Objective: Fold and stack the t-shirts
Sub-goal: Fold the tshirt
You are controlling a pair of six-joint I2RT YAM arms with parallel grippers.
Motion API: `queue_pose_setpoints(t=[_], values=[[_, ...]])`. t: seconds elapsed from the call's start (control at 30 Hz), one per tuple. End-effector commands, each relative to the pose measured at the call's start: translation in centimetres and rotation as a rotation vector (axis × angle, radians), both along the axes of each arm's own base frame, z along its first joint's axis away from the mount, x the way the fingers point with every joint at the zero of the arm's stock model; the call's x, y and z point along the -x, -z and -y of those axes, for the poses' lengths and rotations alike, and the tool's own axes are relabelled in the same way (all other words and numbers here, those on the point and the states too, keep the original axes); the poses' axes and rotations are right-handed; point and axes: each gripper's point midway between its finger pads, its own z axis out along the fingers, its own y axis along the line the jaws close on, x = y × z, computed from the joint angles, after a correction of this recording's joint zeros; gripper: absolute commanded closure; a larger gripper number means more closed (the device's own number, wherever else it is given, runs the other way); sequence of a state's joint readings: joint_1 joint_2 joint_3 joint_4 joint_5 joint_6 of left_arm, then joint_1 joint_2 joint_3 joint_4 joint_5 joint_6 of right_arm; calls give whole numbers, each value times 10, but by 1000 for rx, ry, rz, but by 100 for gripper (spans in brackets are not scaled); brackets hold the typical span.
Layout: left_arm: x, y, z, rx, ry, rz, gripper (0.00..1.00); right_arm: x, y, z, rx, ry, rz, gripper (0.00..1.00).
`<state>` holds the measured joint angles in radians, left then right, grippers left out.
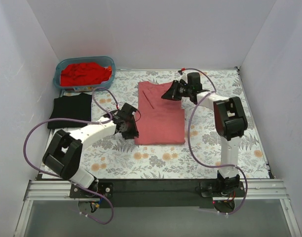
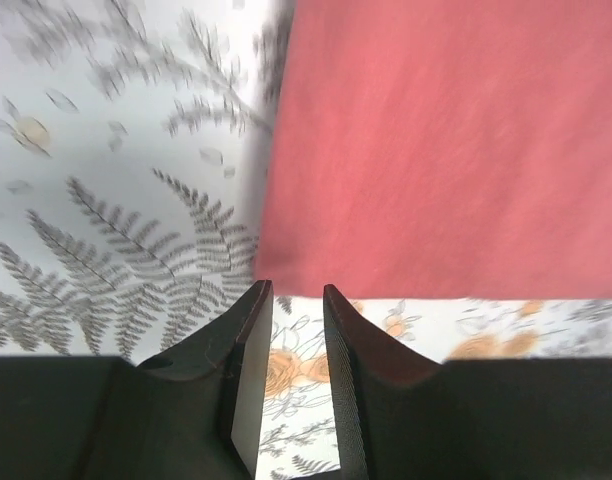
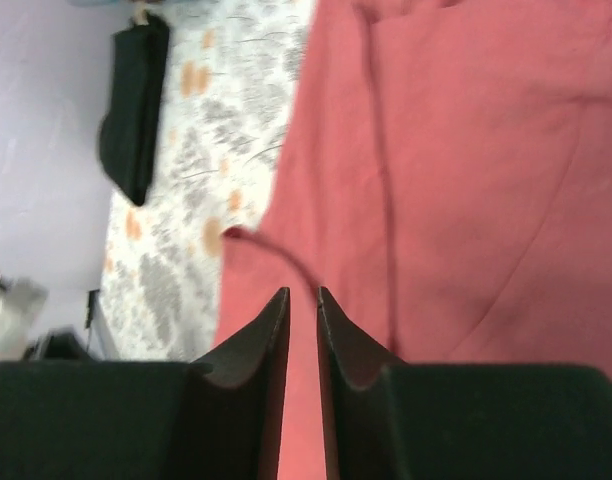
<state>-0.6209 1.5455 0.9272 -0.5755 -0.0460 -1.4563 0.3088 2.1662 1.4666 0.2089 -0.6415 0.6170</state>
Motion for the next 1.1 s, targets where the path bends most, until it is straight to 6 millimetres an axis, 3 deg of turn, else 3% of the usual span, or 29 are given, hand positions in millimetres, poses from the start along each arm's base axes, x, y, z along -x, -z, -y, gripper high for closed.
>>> queue_pose_setpoints(t=[0.0, 0.07, 0.1, 0.13, 0.17, 0.27, 0.33, 0.37, 0.4, 0.53, 0.67, 0.77, 0.8, 0.87, 0.93, 0.97, 1.03, 1.07], values=[[-50, -63, 6, 134, -28, 209, 73, 47, -63, 11, -73, -101, 101, 77], [-68, -73, 8, 164, -27, 248, 73, 65, -60, 21, -82, -137, 93, 76], [-80, -76, 10, 176, -33, 277, 73, 74, -49, 33, -78, -132, 66, 76], [-87, -64, 11, 190, -27, 242, 74, 79, -43, 38, -74, -138, 62, 76], [-99, -69, 15, 212, -23, 254, 75, 84, -36, 44, -74, -141, 46, 76], [-121, -47, 24, 247, -8, 218, 79, 88, -13, 62, -69, -124, 2, 76], [-143, -49, 27, 274, -7, 242, 80, 85, 5, 72, -65, -111, -32, 76], [-148, -30, 27, 264, -12, 207, 81, 84, 12, 75, -64, -116, -35, 76], [-157, -31, 28, 271, -15, 215, 81, 81, 25, 81, -60, -107, -58, 76], [-176, 13, 8, 213, -67, 157, 84, 72, 59, 100, -54, -67, -122, 77], [-177, 23, 1, 211, -71, 135, 85, 74, 55, 109, -77, -48, -142, 79], [-178, -2, -1, 213, -57, 192, 80, 77, 40, 111, -67, -37, -109, 79], [-175, -18, -1, 222, -43, 216, 78, 84, 28, 110, -76, -43, -97, 79], [-160, -27, 2, 253, -18, 199, 70, 96, 6, 100, -92, -77, -58, 78], [-138, -39, 8, 270, 15, 193, 67, 119, -1, 91, -112, -124, -65, 78], [-126, -41, 10, 278, 36, 178, 66, 131, -13, 81, -119, -161, -43, 78], [-101, -51, 21, 299, 78, 174, 66, 158, -13, 71, -130, -208, -67, 77], [-83, -41, 20, 300, 87, 133, 66, 172, -19, 61, -135, -246, -58, 76]])
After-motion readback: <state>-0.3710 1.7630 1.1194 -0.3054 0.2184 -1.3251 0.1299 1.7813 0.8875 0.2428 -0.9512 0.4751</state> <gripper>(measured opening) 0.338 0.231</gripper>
